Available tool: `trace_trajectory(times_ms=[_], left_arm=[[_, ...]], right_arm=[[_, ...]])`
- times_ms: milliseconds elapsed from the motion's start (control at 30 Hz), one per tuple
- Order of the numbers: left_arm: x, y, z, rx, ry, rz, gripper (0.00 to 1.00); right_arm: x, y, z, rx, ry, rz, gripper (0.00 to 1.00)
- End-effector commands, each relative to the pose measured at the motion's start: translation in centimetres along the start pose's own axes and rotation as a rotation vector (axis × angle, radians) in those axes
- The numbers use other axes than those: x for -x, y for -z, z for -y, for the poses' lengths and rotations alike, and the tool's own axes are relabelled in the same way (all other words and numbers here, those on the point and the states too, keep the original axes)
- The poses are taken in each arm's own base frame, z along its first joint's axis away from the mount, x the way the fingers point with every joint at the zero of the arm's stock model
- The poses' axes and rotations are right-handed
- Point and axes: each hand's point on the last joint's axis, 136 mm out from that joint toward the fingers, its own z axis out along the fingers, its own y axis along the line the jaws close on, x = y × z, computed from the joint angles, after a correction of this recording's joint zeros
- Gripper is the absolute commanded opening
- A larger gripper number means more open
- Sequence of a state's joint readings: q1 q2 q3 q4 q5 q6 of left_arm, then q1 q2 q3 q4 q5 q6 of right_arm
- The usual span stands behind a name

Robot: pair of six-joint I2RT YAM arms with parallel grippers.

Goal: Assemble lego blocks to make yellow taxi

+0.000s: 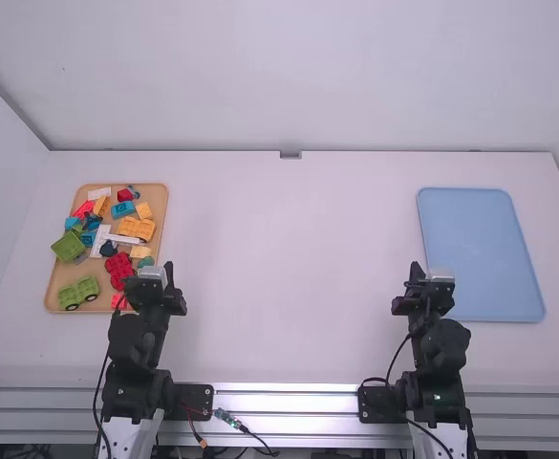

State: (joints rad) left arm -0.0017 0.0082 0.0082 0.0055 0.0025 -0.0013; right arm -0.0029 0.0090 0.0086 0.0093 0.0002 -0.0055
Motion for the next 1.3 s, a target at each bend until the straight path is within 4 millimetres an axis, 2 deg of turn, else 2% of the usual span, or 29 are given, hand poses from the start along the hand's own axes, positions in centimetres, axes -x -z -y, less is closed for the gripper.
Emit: trace_trajectory(times_ms=[0,200,400,533,767,967,1267], left_arm=[[0.1,0.0,0.0,0.0,0.002,0.002,0.01],[2.5,0.1,0.2,0.007,0.03,0.043,0.06],[2.5,0.1,0.1,0.012,0.025,0.003,0.1],[2.9,0.1,0.1,0.01,0.01,-0.011,0.12],[5.5,0.1,0.2,0.008,-0.041,0.042,0.17],[8.1,0.0,0.3,0.003,-0.078,0.092,0.22],[12.4,-0.1,0.3,-0.001,0.011,0.177,0.31]], right_arm=[[0.1,0.0,-0.1,0.002,0.0,0.003,0.01],[2.8,0.1,0.0,-0.01,0.054,0.056,0.06],[4.8,0.2,0.0,-0.014,0.096,0.09,0.1],[4.9,0.1,0.0,-0.013,0.121,0.065,0.13],[5.6,0.1,-1.6,0.067,0.177,0.045,0.18],[8.0,0.1,-2.4,0.094,0.226,0.098,0.23],[11.9,0.1,-4.0,0.14,0.304,0.189,0.3]])
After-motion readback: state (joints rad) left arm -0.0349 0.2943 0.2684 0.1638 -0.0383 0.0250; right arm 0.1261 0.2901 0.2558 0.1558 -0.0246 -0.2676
